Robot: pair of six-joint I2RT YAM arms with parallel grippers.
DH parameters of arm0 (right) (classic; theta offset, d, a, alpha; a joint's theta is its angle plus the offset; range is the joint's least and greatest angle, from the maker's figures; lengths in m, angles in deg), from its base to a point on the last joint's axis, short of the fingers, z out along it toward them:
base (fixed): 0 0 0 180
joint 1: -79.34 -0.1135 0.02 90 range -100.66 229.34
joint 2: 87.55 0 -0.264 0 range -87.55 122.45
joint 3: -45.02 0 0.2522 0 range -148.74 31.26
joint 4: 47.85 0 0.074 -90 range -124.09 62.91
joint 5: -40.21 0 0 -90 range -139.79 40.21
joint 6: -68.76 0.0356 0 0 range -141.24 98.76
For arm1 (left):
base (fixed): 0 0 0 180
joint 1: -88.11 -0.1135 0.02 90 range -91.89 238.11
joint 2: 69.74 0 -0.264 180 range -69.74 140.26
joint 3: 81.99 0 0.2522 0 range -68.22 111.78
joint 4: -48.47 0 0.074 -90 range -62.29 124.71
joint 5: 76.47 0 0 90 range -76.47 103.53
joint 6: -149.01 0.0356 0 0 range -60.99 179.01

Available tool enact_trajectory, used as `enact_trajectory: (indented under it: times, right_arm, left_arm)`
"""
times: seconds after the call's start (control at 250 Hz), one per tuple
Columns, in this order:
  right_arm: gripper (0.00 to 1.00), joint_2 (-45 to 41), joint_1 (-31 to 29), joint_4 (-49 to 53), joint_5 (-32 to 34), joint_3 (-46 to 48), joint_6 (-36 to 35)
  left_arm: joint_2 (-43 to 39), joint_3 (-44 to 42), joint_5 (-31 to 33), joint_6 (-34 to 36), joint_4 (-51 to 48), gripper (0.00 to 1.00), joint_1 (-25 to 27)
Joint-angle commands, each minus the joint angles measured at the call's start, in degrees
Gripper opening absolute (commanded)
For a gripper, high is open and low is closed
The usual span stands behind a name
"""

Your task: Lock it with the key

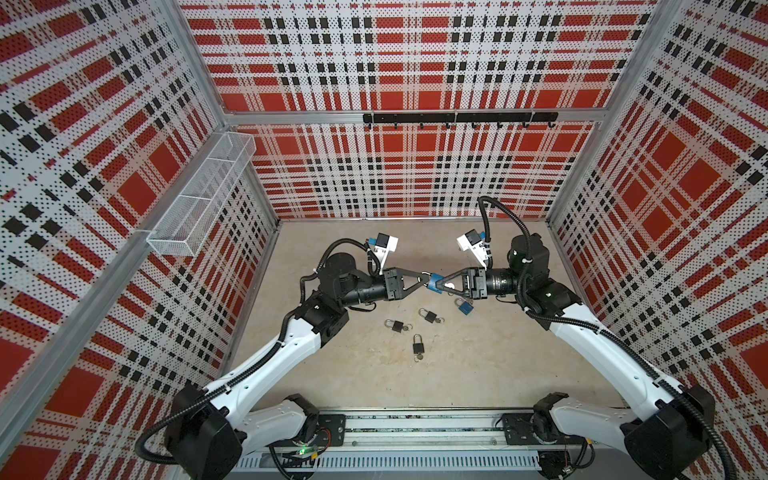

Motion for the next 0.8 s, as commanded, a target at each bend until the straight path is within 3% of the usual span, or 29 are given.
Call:
enact_trajectory:
  times: [0.0,0.356,0.572,0.668,0.796]
  right_arm:
    - [0.0,-0.1,-0.1,-1.1,4.2,-1.2,-1.2]
    - [0.0,-0.2,-0.1,-4.3,4.9,0.7,1.0]
    - [0.45,-0.7,-0.1,-4.7,6.0,1.5,1.2]
    - [0.53,-1.2,0.1,-4.0,6.3,1.6,0.9]
    - [0.56,-2.3,0.8,-3.6,6.9,2.2,0.5]
  left_arm:
    - [-1.6,0.1,-3.4,-1.2,4.3,0.02,0.3]
    - [-1.5,-1.6,-0.2,-2.1,7.2,0.0,0.2]
    - [-2.3,-2.2,2.8,-3.4,7.7,0.0,-1.8]
    - [-2.9,-2.2,3.9,-3.9,8.0,0.0,-2.8]
    - [-2.9,-1.7,4.1,-4.9,9.3,0.0,-3.3]
